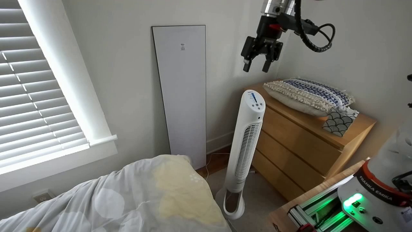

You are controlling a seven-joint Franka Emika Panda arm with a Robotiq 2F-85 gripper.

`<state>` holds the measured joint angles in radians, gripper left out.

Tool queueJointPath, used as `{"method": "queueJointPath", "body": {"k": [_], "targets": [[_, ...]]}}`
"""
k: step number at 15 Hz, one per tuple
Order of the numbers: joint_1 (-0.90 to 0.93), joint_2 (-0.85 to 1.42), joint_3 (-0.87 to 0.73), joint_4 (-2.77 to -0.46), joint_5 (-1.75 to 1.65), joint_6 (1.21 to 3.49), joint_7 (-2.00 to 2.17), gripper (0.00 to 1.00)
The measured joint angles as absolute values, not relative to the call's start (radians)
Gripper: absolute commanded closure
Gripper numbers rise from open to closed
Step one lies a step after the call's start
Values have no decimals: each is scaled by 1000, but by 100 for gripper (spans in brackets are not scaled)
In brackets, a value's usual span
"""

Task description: Pick up the napkins from the bed and put them on top of the striped pillow

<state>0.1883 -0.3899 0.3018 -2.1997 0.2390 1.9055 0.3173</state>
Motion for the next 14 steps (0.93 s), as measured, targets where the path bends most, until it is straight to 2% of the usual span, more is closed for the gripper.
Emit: {"method": "queueJointPath", "body": {"k": [14], "targets": [[489,23,582,-2025,49,2219,177,0]]}}
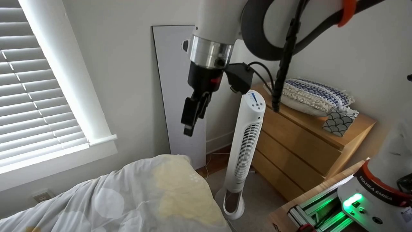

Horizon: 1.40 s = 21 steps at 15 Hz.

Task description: Pick up the napkins from the bed and put them on top of the striped pillow

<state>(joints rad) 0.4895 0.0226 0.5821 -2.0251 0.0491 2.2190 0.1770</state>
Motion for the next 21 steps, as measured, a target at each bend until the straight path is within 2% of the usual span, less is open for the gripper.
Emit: {"method": "queueJointPath", "body": {"k": [15,21], "targets": [[513,79,582,-2003,50,2261,144,0],[606,353,588,-1923,50,2473,133,0]]}}
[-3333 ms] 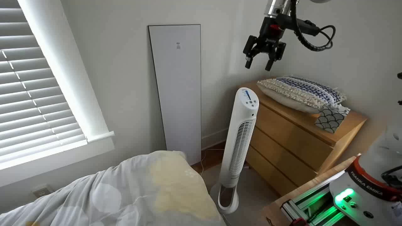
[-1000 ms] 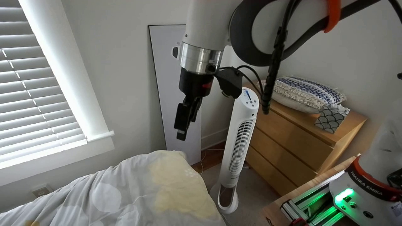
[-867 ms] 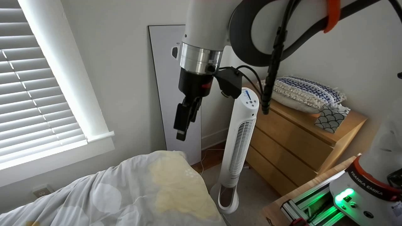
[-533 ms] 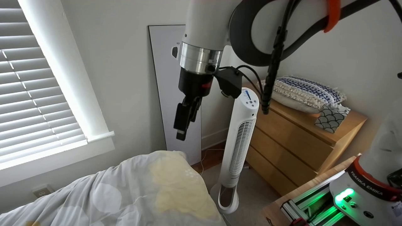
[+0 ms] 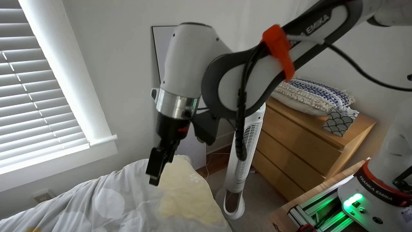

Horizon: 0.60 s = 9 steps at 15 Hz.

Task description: Pick up the napkins from the bed and put them on top of the striped pillow

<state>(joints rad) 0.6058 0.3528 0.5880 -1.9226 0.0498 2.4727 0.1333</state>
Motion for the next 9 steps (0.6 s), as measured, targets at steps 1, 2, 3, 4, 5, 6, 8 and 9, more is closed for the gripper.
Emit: {"method": "queueJointPath", "body": {"k": [1,2,3,4,5,6,8,9], "targets": [[634,419,586,-1890,50,2489,133,0],[660,477,584,-1857,50,2491,132,0],[689,536,577,-1820,50,2491,131,0],[718,589,568,-1782,50,2490,131,0],[750,642,555,-1741,50,2490,130,0],[780,692,543,-1699,51,2489,130,0],[834,786,517,-1615,60,2489,129,0],[855,827,507,-1576,68,2489,129,0]]}}
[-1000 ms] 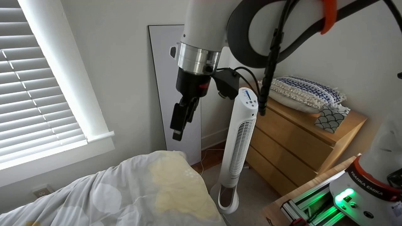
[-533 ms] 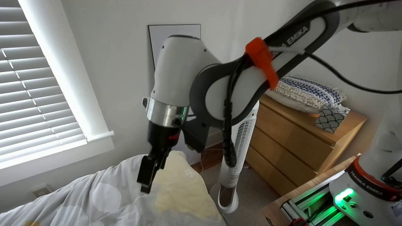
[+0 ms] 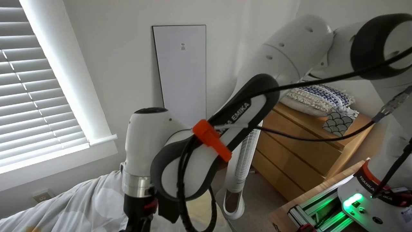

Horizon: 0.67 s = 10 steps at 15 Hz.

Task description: Pick up the napkins from the bed and put them on top of the striped pillow

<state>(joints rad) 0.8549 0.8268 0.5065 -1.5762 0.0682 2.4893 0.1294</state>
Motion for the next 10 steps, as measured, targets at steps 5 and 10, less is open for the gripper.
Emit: {"method": "queueJointPath", "body": {"k": [5,10], "targets": [[927,1004,461,-1401,94,2486,124,0],[1002,1125,388,-1255,94,2466,130,0]]}}
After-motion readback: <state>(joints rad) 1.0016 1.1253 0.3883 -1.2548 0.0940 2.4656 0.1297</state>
